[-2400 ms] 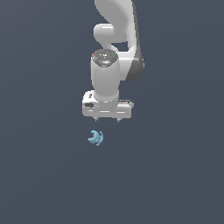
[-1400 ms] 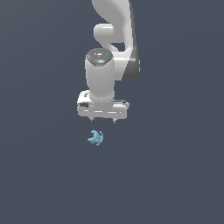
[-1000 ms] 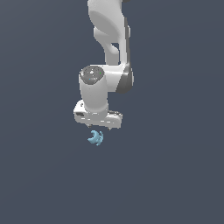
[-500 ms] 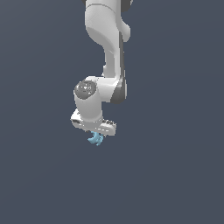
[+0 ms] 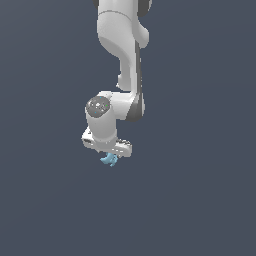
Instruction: Pick up the object and move it to a goal position.
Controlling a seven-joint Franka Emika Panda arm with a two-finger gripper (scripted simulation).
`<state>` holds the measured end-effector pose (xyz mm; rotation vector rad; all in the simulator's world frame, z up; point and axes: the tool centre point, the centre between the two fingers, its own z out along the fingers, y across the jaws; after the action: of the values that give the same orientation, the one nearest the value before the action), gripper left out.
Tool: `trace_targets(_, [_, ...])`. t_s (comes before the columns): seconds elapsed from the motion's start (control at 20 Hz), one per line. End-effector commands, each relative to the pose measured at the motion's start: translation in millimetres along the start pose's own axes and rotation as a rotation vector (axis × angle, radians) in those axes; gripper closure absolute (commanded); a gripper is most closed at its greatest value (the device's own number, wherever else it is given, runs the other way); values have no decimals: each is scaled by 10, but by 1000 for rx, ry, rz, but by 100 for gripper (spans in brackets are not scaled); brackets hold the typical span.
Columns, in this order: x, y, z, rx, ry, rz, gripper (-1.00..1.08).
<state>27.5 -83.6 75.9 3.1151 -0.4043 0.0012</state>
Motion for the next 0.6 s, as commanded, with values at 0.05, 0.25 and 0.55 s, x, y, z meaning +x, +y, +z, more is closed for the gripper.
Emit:
trace_targets(0.05, [-9,6,189,0,-1,2,-92])
trace_targets(0.25, [-9,7,352,0,-1,3,-92])
trace_targets(0.55, [3,5,387,0,-1,3,108])
